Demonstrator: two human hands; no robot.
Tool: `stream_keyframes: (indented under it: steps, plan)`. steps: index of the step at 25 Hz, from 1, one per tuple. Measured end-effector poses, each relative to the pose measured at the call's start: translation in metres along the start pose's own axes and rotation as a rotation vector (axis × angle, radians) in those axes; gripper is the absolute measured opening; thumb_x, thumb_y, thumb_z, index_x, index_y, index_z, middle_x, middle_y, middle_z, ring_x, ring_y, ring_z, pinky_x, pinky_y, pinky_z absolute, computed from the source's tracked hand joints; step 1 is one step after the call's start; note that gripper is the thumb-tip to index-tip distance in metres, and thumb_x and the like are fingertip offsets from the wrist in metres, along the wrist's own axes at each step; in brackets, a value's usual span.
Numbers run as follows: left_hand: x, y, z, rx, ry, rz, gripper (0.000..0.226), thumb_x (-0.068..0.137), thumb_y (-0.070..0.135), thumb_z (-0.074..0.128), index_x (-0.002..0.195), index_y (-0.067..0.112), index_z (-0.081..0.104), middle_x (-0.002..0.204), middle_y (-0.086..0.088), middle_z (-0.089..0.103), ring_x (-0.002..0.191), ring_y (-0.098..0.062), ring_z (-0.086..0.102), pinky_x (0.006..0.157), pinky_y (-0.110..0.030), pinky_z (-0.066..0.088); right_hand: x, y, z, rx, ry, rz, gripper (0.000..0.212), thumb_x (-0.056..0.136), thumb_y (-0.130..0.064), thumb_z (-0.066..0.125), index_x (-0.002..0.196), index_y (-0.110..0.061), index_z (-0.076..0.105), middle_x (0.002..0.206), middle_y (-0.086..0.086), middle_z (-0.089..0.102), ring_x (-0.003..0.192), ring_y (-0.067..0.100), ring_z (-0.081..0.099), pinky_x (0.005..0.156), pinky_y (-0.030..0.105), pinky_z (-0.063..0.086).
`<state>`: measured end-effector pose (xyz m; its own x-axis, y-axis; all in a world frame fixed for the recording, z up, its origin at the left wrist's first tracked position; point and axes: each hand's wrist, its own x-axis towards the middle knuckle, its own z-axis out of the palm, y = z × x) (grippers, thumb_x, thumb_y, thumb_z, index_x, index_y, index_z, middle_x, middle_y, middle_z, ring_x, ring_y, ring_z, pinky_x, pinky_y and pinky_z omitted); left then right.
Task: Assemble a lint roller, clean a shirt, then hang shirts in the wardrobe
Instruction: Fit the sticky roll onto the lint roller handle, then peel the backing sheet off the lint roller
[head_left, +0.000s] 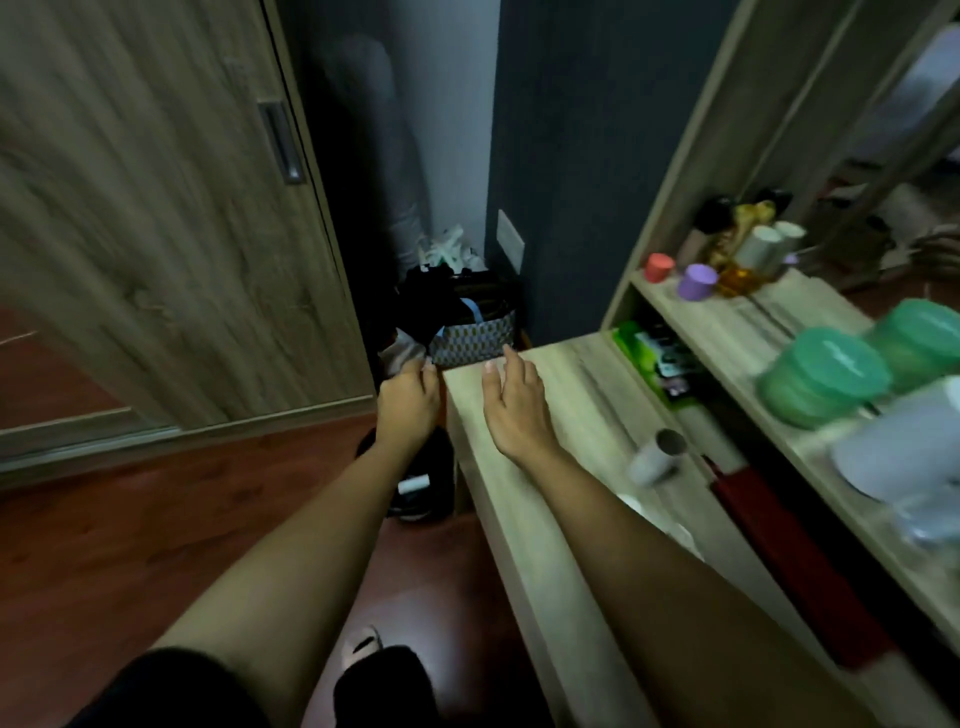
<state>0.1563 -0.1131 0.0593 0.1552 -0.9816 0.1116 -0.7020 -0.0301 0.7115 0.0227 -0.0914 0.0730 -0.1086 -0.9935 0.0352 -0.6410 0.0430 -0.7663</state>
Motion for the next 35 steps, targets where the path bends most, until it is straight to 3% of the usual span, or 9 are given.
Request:
stream_keyframes:
  steps: [8,11,13,16,23,29,32,33,35]
  plan:
    - [-0.119,0.033,0.063,0.024,-0.168,0.086,0.031,0.098,0.022,0.043,0.115,0.001,0.059,0.099,-0.027,0.067,0.094,-0.043,0.061,0.076,-0.043,0.048,-0.122,0.107,-0.058,-0.039,0.111,0.121,0.047,0.096,-0.038,0.038,0.131,-0.007,0.044,0.129,0.016,0.049,0.121,0.030,0.045,0.102,0.043,0.037]
    - [-0.140,0.037,0.085,0.062,-0.253,0.105,0.032,0.097,0.020,0.045,0.120,0.001,0.057,0.106,-0.028,0.065,0.102,-0.042,0.059,0.082,-0.041,0.045,-0.138,0.139,-0.081,-0.134,0.198,0.238,0.063,0.086,-0.054,0.029,0.115,-0.003,0.053,0.116,0.018,0.056,0.110,0.034,0.052,0.093,0.043,0.041]
    - [-0.146,0.040,0.098,0.087,-0.336,0.111,0.035,0.096,0.021,0.047,0.126,0.003,0.053,0.113,-0.026,0.064,0.108,-0.040,0.058,0.087,-0.039,0.043,-0.135,0.156,-0.099,-0.184,0.245,0.257,0.062,0.087,-0.054,0.031,0.109,-0.001,0.054,0.109,0.020,0.057,0.105,0.035,0.053,0.089,0.042,0.041]
    - [-0.147,0.045,0.114,0.109,-0.451,0.169,0.041,0.095,0.026,0.051,0.131,0.007,0.049,0.119,-0.021,0.063,0.111,-0.035,0.056,0.088,-0.034,0.041,-0.115,0.177,-0.122,-0.195,0.213,0.298,0.048,0.089,-0.037,0.053,0.118,0.001,0.048,0.116,0.021,0.051,0.110,0.035,0.049,0.092,0.042,0.040]
    - [-0.138,0.032,0.139,0.207,-0.571,0.342,0.035,0.088,0.027,0.057,0.120,0.012,0.053,0.110,-0.012,0.065,0.103,-0.031,0.058,0.077,-0.030,0.040,-0.056,0.201,-0.130,-0.137,0.025,0.269,0.086,0.068,-0.034,0.080,0.135,-0.001,0.038,0.134,0.019,0.046,0.126,0.032,0.041,0.103,0.035,0.034]
    - [-0.128,0.026,0.147,0.390,-0.604,0.525,0.024,0.086,0.027,0.057,0.102,0.010,0.061,0.104,-0.007,0.065,0.097,-0.029,0.054,0.087,-0.029,0.035,-0.040,0.210,-0.121,-0.226,-0.025,0.208,0.053,0.076,-0.032,0.073,0.111,0.003,0.054,0.112,0.021,0.059,0.104,0.033,0.055,0.079,0.031,0.036]
    - [-0.132,0.039,0.139,0.309,-0.684,0.498,0.015,0.069,0.025,0.068,0.076,0.012,0.067,0.079,-0.003,0.069,0.070,-0.022,0.061,0.072,-0.024,0.039,-0.042,0.209,-0.120,-0.196,-0.014,0.178,0.047,0.079,-0.030,0.071,0.107,0.004,0.054,0.107,0.021,0.060,0.099,0.033,0.056,0.075,0.032,0.037]
    - [-0.131,0.041,0.137,0.288,-0.625,0.525,0.013,0.067,0.026,0.066,0.070,0.014,0.067,0.074,-0.001,0.069,0.065,-0.020,0.061,0.067,-0.024,0.042,-0.042,0.205,-0.120,-0.183,-0.009,0.166,0.044,0.081,-0.029,0.069,0.107,0.003,0.053,0.105,0.019,0.061,0.095,0.031,0.057,0.071,0.031,0.036]
    - [-0.131,0.046,0.129,0.144,-0.546,0.441,0.020,0.077,0.024,0.060,0.087,0.008,0.066,0.087,-0.008,0.068,0.077,-0.025,0.062,0.068,-0.026,0.045,-0.045,0.197,-0.123,-0.125,0.006,0.154,0.041,0.082,-0.027,0.068,0.107,0.000,0.050,0.098,0.012,0.060,0.087,0.026,0.056,0.067,0.029,0.036]
